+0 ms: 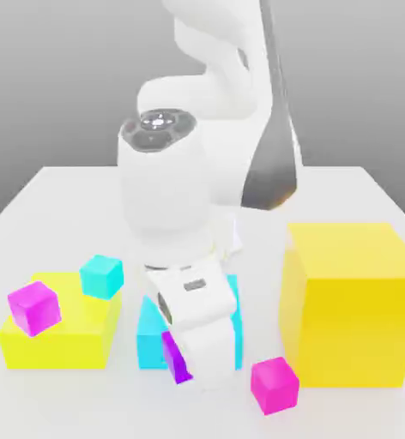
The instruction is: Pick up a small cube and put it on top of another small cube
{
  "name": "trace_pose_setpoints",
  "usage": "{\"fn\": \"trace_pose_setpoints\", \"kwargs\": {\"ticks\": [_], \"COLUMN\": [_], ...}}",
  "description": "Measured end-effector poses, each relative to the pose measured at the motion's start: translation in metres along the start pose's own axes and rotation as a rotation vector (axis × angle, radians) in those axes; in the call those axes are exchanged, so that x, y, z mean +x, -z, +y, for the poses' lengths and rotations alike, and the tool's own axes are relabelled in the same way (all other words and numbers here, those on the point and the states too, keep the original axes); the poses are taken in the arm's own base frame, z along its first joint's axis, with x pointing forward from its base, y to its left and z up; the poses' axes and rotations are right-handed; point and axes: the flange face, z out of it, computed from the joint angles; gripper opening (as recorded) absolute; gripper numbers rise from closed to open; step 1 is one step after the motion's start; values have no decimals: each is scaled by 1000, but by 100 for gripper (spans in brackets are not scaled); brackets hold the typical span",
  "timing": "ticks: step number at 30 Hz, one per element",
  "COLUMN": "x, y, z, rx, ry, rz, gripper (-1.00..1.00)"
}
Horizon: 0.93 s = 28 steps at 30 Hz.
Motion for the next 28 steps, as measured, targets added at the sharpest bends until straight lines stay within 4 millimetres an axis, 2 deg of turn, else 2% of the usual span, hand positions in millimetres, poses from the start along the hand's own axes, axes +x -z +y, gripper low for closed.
{"fn": "trace_pose_setpoints", "kwargs": {"ticks": [3,11,18,20,24,25,28], "x": [-38,-104,-150,-154,-158,-159,-159], "y": [16,47,59,46,9,-1,-1], "z": [-20,-86,-151,-156,-154,-155,-155], "rx": [-1,-25,-45,-46,-47,-47,-47], "ry": [86,368,589,612,619,619,619], "rz": [11,-4,-79,-89,-90,-90,-90], "gripper": [-100,-100,-100,-100,-100,100,100]}}
